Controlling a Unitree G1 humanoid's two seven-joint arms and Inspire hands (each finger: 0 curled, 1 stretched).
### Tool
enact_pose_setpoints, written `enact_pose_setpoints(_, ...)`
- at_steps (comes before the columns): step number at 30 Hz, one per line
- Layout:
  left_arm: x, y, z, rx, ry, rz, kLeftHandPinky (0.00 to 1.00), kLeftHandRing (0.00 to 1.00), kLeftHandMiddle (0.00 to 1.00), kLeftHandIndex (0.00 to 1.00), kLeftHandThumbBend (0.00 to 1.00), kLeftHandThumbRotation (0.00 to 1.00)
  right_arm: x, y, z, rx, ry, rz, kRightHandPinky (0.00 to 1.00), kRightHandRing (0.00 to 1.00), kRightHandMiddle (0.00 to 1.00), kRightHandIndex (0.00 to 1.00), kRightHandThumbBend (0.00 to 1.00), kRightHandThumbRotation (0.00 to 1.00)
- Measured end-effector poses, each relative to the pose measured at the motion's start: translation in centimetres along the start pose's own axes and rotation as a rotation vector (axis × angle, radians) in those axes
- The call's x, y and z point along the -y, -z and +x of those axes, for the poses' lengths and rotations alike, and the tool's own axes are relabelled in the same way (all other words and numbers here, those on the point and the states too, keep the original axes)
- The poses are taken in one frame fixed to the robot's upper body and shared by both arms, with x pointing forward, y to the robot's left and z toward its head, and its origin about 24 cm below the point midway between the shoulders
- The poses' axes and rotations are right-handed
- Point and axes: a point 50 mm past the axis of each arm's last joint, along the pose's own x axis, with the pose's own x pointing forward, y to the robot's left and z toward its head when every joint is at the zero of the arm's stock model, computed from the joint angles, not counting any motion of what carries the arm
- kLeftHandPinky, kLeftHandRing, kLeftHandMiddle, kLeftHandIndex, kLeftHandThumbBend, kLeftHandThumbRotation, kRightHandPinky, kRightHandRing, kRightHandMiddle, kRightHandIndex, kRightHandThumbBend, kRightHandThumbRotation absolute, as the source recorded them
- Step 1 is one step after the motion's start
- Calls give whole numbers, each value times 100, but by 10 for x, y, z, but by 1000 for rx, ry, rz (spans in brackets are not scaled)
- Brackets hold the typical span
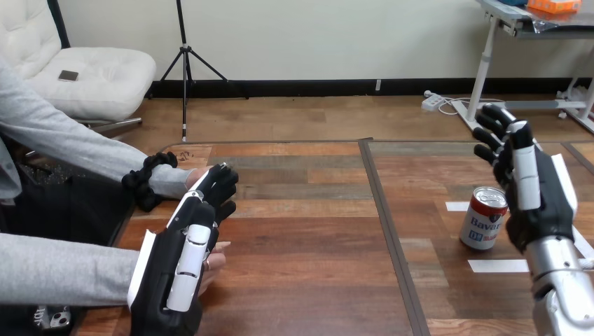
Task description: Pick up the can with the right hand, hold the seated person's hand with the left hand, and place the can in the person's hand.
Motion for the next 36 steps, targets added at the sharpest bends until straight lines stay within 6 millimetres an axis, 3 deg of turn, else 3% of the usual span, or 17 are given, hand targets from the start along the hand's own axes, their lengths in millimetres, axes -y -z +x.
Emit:
enact_pose_setpoints(14,-1,0,0,-1,-12,1,85,89,89,87,61,89,9,0,11,-29,43,-11,87,89,88,86,77,91)
enact_pose_setpoints(26,-1,0,0,-1,-12,1,85,90,89,87,62,89,11,5,15,-70,68,-15,86,91,89,88,94,79)
enact_pose_setpoints(32,-1,0,0,-4,-11,1,85,90,89,87,62,89,13,7,16,-92,68,-25,87,92,90,88,91,75)
enact_pose_setpoints(36,-1,-1,0,-4,-10,1,86,90,89,88,61,89,15,8,17,-102,68,-26,88,93,90,88,82,73)
